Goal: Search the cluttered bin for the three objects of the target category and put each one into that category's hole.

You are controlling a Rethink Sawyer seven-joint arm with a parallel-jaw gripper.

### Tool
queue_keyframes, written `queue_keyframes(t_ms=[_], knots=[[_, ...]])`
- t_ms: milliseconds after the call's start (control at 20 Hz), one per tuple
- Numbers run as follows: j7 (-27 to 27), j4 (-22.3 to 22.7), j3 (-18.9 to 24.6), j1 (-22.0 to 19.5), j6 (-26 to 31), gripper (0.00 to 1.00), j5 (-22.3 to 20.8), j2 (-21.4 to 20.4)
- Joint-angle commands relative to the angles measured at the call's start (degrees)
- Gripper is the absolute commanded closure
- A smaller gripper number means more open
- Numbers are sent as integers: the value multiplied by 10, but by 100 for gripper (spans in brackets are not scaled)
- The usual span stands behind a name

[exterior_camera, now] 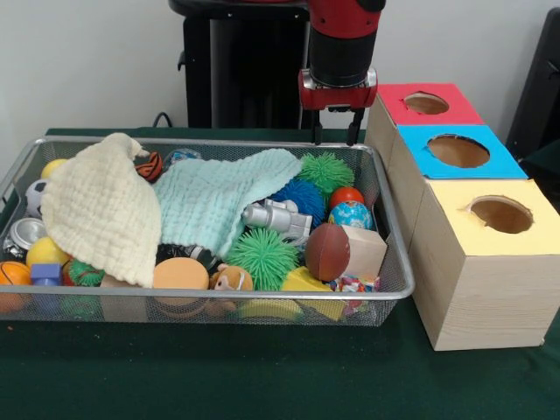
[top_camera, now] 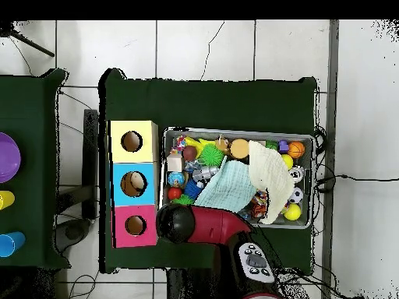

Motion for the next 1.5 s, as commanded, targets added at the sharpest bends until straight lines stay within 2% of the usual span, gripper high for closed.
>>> queue_keyframes(t_ms=[50,600,1500], knots=[[52,-41,43,-6,-36,0,-15,20],[52,-37,46,-11,-45,0,-16,25],[64,-16,32,0,-55,0,-21,9]])
